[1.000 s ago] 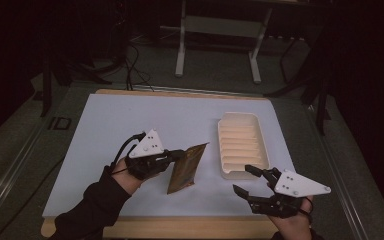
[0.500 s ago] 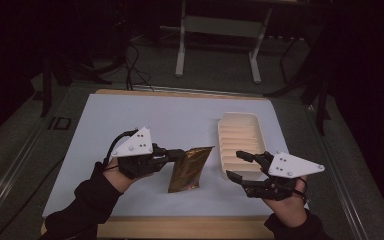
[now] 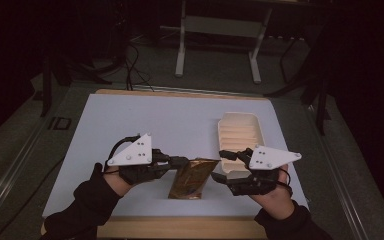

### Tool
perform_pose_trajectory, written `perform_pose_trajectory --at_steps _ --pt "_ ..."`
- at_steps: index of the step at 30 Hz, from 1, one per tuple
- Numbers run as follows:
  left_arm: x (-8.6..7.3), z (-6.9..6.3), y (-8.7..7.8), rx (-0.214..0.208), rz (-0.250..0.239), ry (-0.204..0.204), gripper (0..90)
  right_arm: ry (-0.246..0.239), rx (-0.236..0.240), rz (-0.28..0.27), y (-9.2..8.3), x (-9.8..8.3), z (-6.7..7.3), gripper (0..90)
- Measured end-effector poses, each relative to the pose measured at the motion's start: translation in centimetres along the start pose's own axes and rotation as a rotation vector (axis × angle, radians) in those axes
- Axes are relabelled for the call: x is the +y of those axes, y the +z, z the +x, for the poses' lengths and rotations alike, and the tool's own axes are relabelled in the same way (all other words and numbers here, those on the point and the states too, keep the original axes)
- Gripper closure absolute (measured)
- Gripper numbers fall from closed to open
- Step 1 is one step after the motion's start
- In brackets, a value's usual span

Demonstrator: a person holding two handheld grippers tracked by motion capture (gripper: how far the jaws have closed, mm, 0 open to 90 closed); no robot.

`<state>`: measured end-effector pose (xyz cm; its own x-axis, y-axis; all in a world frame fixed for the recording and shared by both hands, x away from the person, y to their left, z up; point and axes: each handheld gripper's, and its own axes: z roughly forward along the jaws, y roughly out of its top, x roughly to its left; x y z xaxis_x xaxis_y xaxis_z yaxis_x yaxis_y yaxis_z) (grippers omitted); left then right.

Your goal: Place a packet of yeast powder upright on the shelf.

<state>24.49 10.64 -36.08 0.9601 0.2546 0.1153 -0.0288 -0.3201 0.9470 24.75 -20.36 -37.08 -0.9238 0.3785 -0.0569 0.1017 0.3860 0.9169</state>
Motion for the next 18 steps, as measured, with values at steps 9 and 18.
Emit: perform_pose_trajectory --at_steps 9,18 --pt "0.3 -0.5 1.0 0.015 -0.033 -0.034 90.0 0.015 0.088 0.066 1.0 -0.3 0.1 50.1" --pt "0.5 -0.7 1.5 0.021 -0.037 -0.043 90.0 0.010 0.126 0.103 1.4 -0.3 -0.4 72.9"
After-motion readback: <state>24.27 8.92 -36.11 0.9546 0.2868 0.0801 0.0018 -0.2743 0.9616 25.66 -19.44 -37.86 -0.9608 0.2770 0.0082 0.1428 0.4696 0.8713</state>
